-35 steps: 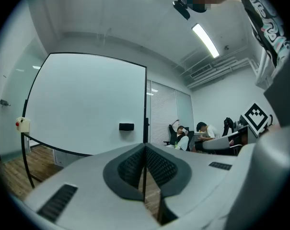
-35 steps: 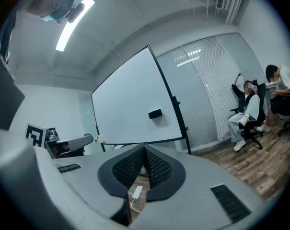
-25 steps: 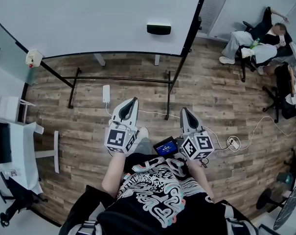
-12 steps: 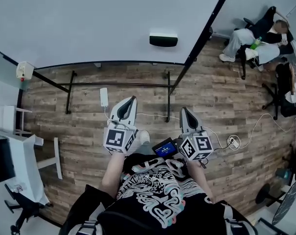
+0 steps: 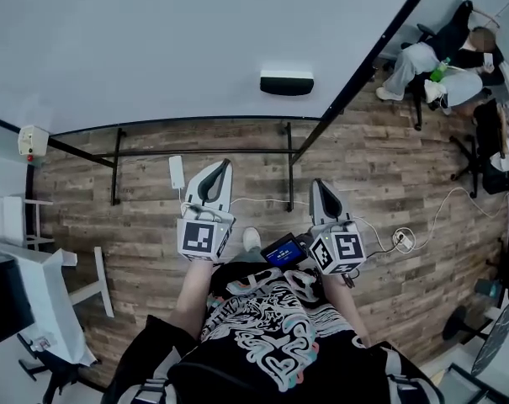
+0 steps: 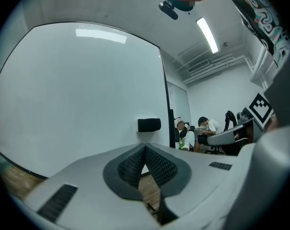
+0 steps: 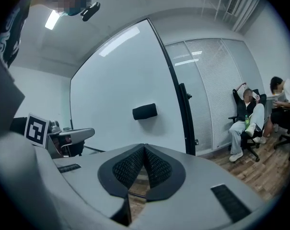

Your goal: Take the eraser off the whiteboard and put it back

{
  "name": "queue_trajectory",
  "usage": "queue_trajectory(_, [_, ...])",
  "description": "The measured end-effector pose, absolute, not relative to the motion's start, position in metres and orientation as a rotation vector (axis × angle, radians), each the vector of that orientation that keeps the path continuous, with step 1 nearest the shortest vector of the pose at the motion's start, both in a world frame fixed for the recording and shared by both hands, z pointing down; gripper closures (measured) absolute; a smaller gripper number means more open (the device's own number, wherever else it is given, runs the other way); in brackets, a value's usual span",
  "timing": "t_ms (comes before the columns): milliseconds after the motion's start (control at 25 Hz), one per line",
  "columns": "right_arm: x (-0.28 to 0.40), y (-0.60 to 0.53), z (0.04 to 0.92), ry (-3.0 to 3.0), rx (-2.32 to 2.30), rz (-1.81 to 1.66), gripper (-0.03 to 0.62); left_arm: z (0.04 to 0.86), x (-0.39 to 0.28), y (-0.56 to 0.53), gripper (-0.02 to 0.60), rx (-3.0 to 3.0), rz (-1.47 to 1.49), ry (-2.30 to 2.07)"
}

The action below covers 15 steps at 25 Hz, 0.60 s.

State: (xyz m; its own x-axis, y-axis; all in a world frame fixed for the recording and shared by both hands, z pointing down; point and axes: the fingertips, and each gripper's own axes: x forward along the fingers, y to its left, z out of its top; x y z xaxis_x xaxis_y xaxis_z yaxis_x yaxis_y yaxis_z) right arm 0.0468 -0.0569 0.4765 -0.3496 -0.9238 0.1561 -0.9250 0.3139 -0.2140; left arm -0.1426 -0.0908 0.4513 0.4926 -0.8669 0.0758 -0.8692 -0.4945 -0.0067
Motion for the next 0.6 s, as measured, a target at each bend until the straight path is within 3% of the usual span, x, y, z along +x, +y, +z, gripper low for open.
queue_trajectory(600, [0.038,-0.075,0.459,-2.617,1.755,0.315,0.576,0.454,-0.111,-0.119,0.565,2.835,0.306,-1.48])
